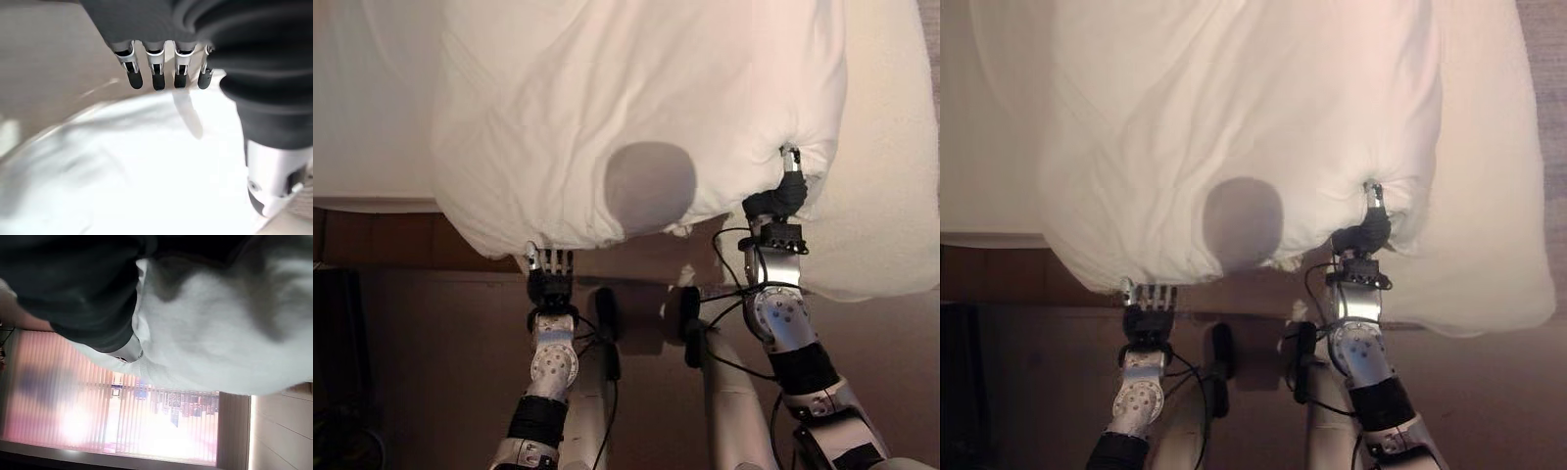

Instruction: Make the bed

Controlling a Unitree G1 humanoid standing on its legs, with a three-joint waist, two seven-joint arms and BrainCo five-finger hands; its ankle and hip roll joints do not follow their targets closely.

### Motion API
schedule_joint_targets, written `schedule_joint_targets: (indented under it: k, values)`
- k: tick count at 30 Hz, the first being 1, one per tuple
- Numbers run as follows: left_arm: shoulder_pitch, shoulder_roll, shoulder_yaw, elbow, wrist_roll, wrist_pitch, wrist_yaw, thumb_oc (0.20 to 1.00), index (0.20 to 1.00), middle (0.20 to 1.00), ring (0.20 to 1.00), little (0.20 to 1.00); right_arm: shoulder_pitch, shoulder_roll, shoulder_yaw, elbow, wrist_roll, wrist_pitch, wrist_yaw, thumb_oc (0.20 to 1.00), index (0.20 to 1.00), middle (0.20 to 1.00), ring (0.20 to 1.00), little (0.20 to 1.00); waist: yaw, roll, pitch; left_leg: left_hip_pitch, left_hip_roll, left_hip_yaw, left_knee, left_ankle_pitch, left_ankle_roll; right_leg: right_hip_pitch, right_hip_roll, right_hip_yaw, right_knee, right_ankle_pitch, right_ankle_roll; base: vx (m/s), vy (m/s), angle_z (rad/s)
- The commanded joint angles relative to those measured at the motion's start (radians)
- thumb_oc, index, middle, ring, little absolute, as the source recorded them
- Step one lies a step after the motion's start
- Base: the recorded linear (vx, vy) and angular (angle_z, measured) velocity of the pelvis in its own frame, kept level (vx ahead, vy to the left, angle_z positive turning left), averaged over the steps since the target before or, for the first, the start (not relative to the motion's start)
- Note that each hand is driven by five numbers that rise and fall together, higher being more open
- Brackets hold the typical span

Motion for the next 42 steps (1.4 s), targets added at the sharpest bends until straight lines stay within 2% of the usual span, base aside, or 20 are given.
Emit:
schedule_joint_targets:
  k: [1,9,13,21,26,33,36,40,41,42]
  values:
    - [-0.03,0.009,-0.04,0.037,-0.035,0.023,-0.087,1.0,1.0,1.0,1.0,1.0,0.035,0.048,0.053,-0.171,-0.075,-0.018,0.089,0.2,0.2,0.2,0.2,0.2,-0.04,-0.038,-0.104,-0.057,-0.031,0.016,0.031,-0.036,0.04,0.014,0.02,0.005,-0.128,0.063,0.117,0.0,0.0,0.0]
    - [-0.098,-0.023,-0.085,0.03,-0.108,0.026,-0.166,1.0,1.0,1.0,1.0,1.0,0.042,0.065,0.069,-0.155,-0.027,-0.028,0.111,0.2,0.2,0.2,0.2,0.2,-0.056,-0.059,-0.116,-0.06,-0.029,0.02,0.047,-0.048,0.04,0.013,0.026,0.014,-0.121,0.062,0.115,0.0,0.001,-0.01]
    - [-0.142,-0.03,-0.057,0.044,-0.129,0.01,-0.2,1.0,1.0,1.0,1.0,1.0,0.044,0.078,0.07,-0.143,-0.011,-0.033,0.124,0.2,0.2,0.2,0.2,0.2,-0.063,-0.067,-0.122,-0.065,-0.027,0.022,0.052,-0.051,0.04,0.008,0.029,0.021,-0.119,0.063,0.115,0.01,0.001,-0.03]
    - [-0.232,-0.019,0.028,0.106,-0.152,-0.044,-0.207,1.0,1.0,1.0,1.0,1.0,0.055,0.086,0.07,-0.123,-0.003,-0.026,0.136,0.2,0.2,0.2,0.2,0.2,-0.071,-0.077,-0.136,-0.076,-0.021,0.023,0.06,-0.055,0.036,-0.003,0.033,0.022,-0.115,0.061,0.114,0.0,0.0,0.0]
    - [-0.233,-0.012,0.045,0.093,-0.139,-0.052,-0.24,1.0,1.0,1.0,1.0,1.0,0.068,0.088,0.059,-0.115,-0.002,-0.026,0.143,0.2,0.2,0.2,0.2,0.2,-0.069,-0.078,-0.142,-0.079,-0.02,0.022,0.063,-0.055,0.034,-0.006,0.034,0.02,-0.112,0.058,0.113,0.0,0.0,0.0]
    - [-0.215,0.0,0.071,0.075,-0.139,-0.026,-0.341,1.0,1.0,1.0,1.0,1.0,0.089,0.095,0.04,-0.101,-0.002,-0.019,0.167,0.2,0.2,0.2,0.2,0.2,-0.064,-0.083,-0.15,-0.081,-0.021,0.021,0.058,-0.053,0.033,-0.008,0.037,0.022,-0.116,0.061,0.114,0.0,0.0,0.0]
    - [-0.191,0.004,0.066,0.047,-0.128,0.003,-0.399,1.0,1.0,1.0,1.0,1.0,0.105,0.099,0.034,-0.106,-0.01,-0.015,0.175,0.2,0.2,0.2,0.2,0.2,-0.06,-0.084,-0.155,-0.083,-0.022,0.017,0.056,-0.051,0.034,-0.01,0.04,0.019,-0.117,0.059,0.112,0.0,0.0,0.0]
    - [-0.175,0.006,0.059,0.014,-0.121,-0.01,-0.41,1.0,1.0,1.0,1.0,1.0,0.111,0.104,0.032,-0.107,-0.017,-0.019,0.17,0.2,0.2,0.2,0.2,0.2,-0.057,-0.08,-0.156,-0.081,-0.026,0.017,0.044,-0.044,0.032,-0.007,0.039,0.017,-0.124,0.062,0.113,0.0,0.0,0.0]
    - [-0.166,0.016,0.054,0.009,-0.095,-0.03,-0.38,0.805,0.805,0.805,0.805,0.805,0.111,0.102,0.035,-0.117,-0.024,-0.024,0.162,0.2,0.2,0.2,0.2,0.2,-0.055,-0.079,-0.153,-0.08,-0.027,0.015,0.047,-0.044,0.034,-0.007,0.041,0.016,-0.119,0.062,0.112,0.0,0.0,0.0]
    - [-0.165,0.015,0.054,0.007,-0.094,-0.03,-0.379,0.805,0.805,0.805,0.805,0.805,0.112,0.102,0.035,-0.118,-0.024,-0.025,0.161,0.2,0.2,0.2,0.2,0.2,-0.055,-0.079,-0.153,-0.08,-0.027,0.015,0.047,-0.045,0.034,-0.006,0.041,0.017,-0.119,0.062,0.111,0.0,0.0,0.0]
